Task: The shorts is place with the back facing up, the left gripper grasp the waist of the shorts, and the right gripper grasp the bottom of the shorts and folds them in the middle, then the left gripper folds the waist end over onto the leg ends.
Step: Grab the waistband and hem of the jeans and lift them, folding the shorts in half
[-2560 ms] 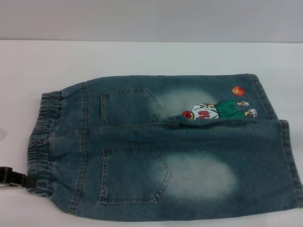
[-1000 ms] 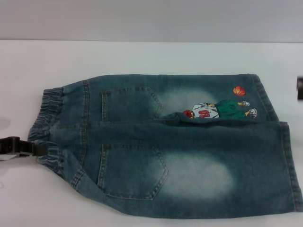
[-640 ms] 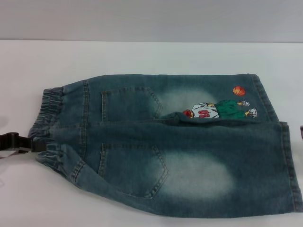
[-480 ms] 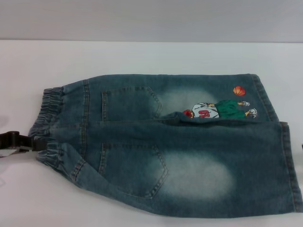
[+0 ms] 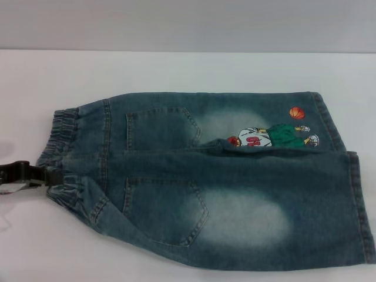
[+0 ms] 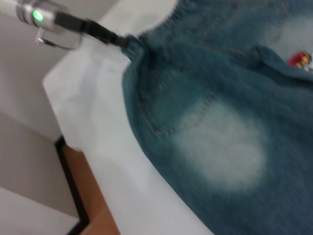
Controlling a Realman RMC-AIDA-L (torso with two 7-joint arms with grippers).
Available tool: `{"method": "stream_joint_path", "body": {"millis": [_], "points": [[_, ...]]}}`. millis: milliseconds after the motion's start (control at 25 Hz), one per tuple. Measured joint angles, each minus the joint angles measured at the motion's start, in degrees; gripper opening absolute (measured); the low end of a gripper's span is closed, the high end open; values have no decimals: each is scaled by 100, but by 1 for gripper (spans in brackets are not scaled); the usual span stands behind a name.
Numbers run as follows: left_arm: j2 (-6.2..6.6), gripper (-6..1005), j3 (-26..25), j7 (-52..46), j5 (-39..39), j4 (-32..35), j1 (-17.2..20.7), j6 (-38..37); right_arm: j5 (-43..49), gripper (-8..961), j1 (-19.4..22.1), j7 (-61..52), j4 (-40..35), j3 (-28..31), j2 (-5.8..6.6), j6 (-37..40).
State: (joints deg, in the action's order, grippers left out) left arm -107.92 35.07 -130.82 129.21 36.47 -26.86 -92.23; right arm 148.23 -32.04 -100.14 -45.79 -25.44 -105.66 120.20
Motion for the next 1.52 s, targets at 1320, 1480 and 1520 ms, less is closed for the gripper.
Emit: {"method": "stream_joint_path", "body": {"millis": [1320, 1480, 1520], "points": [[-17, 37, 15, -76, 35, 0, -21, 38, 1156, 576, -32, -487, 112, -603, -278, -1002], [-17, 38, 34, -76, 34, 0, -21, 31, 1156, 577, -31, -488, 115, -679, -348, -1124], [-17, 38, 34, -76, 34, 0, -21, 31, 1156, 577, -31, -488, 115, -679, -348, -1124]]}}
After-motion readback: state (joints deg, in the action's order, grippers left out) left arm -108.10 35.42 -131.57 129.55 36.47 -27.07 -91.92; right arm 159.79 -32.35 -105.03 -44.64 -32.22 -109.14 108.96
